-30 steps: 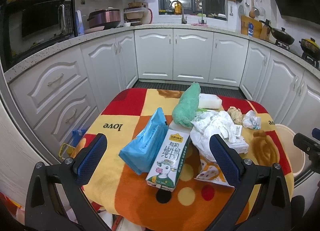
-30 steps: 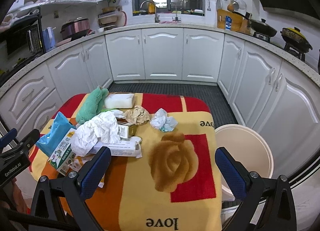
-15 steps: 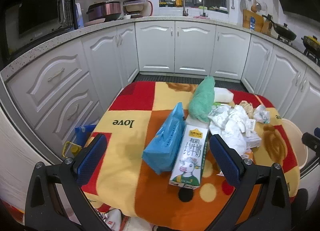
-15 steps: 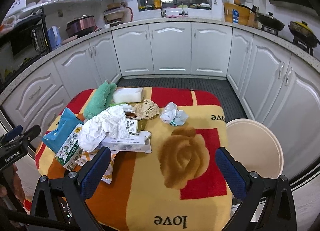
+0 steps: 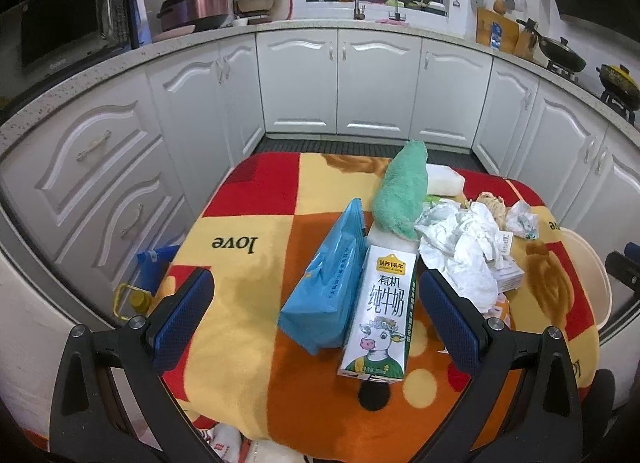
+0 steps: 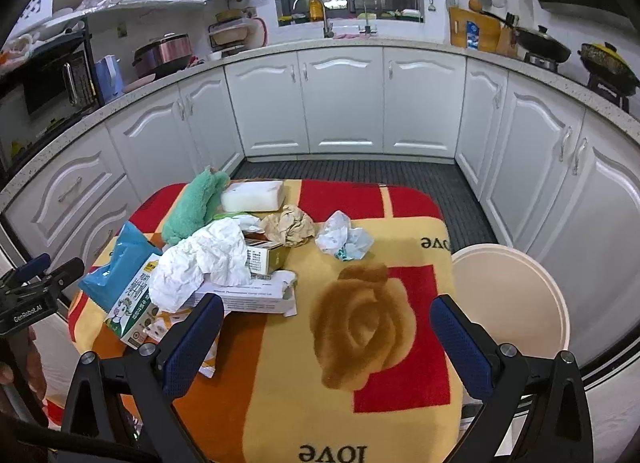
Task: Collect trash
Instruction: 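Grasp the blue wipe packet with the left gripper while the right grasps white crumpled tissue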
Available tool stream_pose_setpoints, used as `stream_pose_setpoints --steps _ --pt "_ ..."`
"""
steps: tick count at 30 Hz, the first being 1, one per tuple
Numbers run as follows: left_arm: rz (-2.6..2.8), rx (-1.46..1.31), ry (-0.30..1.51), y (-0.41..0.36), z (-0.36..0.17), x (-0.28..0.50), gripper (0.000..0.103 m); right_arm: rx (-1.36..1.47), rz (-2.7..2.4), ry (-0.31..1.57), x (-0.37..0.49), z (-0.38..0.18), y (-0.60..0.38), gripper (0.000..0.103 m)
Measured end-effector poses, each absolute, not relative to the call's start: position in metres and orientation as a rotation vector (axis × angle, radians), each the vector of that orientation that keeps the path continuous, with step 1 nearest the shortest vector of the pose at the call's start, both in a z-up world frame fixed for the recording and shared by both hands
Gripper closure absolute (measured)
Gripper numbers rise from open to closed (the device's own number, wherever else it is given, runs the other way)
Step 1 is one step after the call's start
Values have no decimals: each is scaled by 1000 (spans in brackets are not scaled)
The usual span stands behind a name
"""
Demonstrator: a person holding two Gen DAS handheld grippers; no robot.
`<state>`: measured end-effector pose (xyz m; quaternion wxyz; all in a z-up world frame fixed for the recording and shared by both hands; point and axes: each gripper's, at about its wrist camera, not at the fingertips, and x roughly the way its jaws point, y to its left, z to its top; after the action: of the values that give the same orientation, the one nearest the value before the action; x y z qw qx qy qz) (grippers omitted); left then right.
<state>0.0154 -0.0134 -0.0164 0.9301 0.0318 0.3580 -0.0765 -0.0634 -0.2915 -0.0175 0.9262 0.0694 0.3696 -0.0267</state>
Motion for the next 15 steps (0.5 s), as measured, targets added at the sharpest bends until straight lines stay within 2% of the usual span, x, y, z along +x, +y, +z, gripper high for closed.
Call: stream_pose_setpoints --steps 4,8,12,15 --pt "-200 58 778 -9 -23 28 1 156 28 754 -55 -17 -279 8" --pt "-226 59 817 -5 -30 40 1 144 161 777 -31 -21 -251 24" --pt "-253 54 844 -2 -37 50 1 100 219 813 3 -32 -222 28" --pt "-268 62 860 -3 -44 58 1 97 270 865 30 -46 -205 37"
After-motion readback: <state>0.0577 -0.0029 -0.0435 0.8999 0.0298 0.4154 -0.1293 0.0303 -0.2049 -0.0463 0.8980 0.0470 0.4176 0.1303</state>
